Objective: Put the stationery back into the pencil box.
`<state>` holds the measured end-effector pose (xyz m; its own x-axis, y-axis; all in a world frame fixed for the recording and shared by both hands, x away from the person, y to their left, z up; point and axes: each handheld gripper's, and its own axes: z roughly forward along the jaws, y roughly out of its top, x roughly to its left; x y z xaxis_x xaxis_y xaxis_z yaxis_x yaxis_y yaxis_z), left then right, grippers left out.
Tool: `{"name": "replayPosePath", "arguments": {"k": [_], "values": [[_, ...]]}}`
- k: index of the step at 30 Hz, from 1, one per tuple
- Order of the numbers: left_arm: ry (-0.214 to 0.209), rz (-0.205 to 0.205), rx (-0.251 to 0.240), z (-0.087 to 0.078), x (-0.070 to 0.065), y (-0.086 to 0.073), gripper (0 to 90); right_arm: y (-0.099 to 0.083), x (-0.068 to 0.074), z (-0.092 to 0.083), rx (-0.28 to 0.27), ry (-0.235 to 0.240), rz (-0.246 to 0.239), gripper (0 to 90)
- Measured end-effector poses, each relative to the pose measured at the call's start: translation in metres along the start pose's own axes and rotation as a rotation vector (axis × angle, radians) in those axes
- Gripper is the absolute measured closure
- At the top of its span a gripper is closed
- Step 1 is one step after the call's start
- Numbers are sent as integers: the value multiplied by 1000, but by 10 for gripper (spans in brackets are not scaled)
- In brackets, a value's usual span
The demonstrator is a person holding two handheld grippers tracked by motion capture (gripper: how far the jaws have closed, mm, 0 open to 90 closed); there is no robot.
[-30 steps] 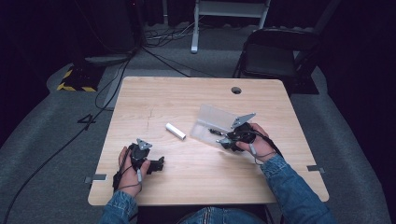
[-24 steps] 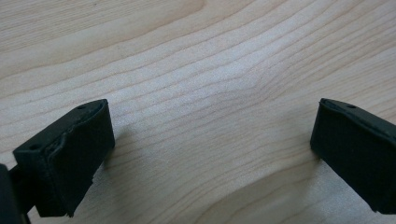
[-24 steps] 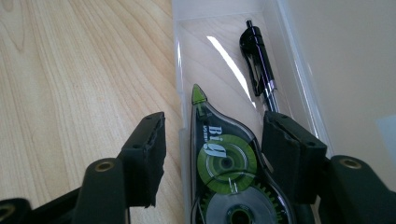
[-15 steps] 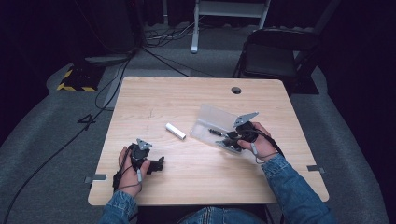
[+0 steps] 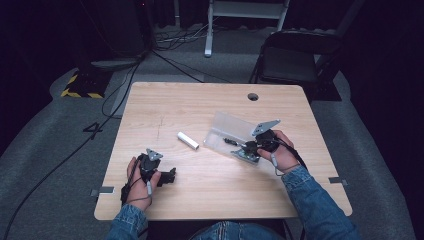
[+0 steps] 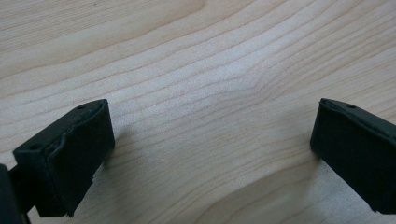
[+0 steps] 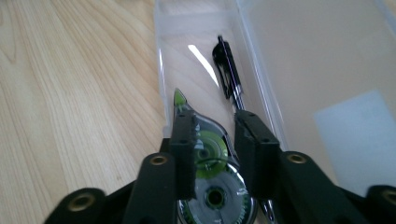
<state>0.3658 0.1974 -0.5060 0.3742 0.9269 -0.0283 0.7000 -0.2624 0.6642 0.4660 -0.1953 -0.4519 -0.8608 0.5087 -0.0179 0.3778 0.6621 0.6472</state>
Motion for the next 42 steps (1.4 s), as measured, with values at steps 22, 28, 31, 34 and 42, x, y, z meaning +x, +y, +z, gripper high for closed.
{"name": "replayPosePath", "arguments": {"k": [22, 28, 31, 34, 42], "values": [[-13, 20, 2, -7, 6, -7, 1, 42, 32, 9, -132, 14, 9, 539], [-19, 24, 2, -9, 7, -10, 1, 57, 38, 20, -131, 8, 5, 494], [-19, 30, 0, -9, 8, -10, 0, 64, 39, 27, -120, 3, 8, 494], [-24, 33, 2, -8, 8, -9, 0, 69, 39, 32, -118, 5, 15, 495], [-24, 29, 3, -7, 10, -7, 0, 83, 43, 48, -109, 1, 21, 478]]}}
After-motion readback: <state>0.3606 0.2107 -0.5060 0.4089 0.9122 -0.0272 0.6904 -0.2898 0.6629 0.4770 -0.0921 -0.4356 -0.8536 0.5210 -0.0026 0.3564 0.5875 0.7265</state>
